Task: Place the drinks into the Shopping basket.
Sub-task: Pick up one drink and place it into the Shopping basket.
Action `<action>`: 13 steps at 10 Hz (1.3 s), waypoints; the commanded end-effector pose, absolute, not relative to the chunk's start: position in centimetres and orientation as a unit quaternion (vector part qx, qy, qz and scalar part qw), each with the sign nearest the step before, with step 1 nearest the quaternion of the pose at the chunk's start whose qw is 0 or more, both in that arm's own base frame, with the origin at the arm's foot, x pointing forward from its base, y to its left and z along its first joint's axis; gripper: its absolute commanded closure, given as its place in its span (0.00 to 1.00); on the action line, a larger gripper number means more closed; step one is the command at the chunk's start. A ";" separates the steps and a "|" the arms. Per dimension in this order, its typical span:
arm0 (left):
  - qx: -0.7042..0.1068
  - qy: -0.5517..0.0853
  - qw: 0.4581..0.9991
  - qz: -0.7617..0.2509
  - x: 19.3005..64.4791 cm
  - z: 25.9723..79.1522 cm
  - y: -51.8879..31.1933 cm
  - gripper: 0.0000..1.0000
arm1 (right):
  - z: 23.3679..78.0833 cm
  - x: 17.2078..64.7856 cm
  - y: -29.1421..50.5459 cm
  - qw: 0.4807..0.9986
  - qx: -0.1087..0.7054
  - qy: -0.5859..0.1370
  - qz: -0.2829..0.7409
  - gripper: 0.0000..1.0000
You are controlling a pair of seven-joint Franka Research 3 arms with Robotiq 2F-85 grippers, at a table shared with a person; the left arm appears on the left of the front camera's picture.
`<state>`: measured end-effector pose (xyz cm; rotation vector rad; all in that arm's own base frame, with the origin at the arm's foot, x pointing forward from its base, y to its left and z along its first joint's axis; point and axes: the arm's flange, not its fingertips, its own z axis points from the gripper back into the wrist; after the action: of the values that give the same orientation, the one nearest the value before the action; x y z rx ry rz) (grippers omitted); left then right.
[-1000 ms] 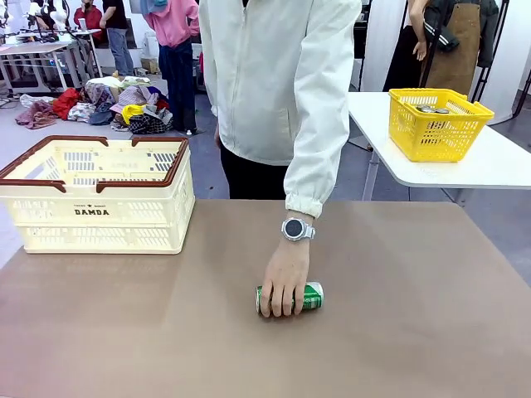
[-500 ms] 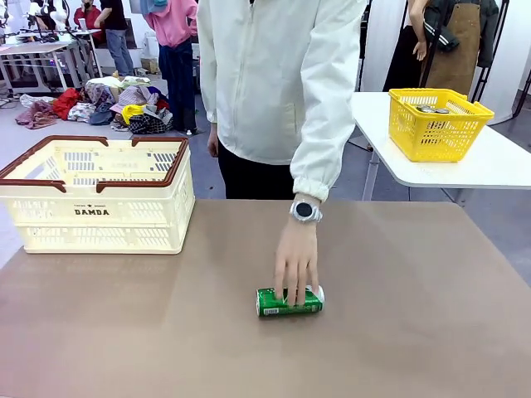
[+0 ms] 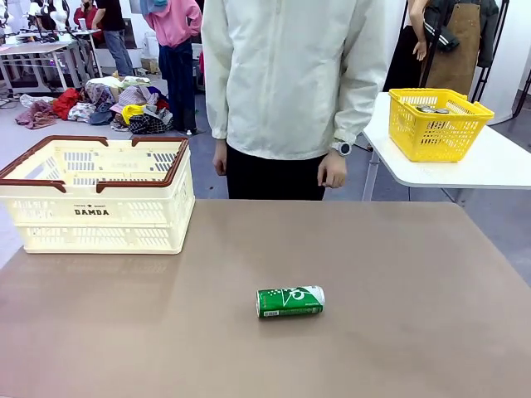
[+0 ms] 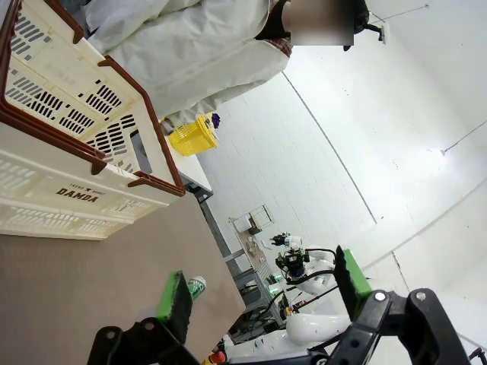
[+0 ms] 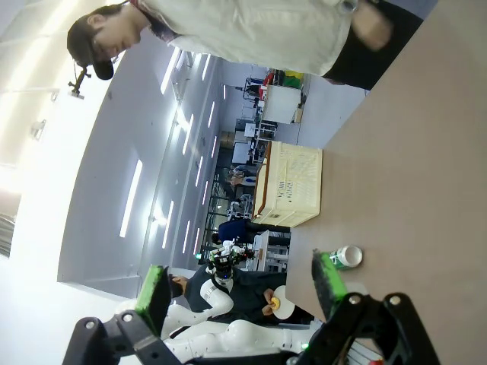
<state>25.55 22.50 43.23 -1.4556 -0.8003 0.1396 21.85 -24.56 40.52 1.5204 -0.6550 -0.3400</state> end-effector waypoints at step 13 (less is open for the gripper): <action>-0.449 -0.119 0.839 -0.283 20.1 48.4 -9.9 0.00 | 41.0 21.8 -24.7 0.660 0.676 -0.289 -0.151 0.00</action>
<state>21.28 -0.98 55.08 -1.0031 -0.2851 -0.5222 21.89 -24.52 40.48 1.5210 -0.6518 -0.3401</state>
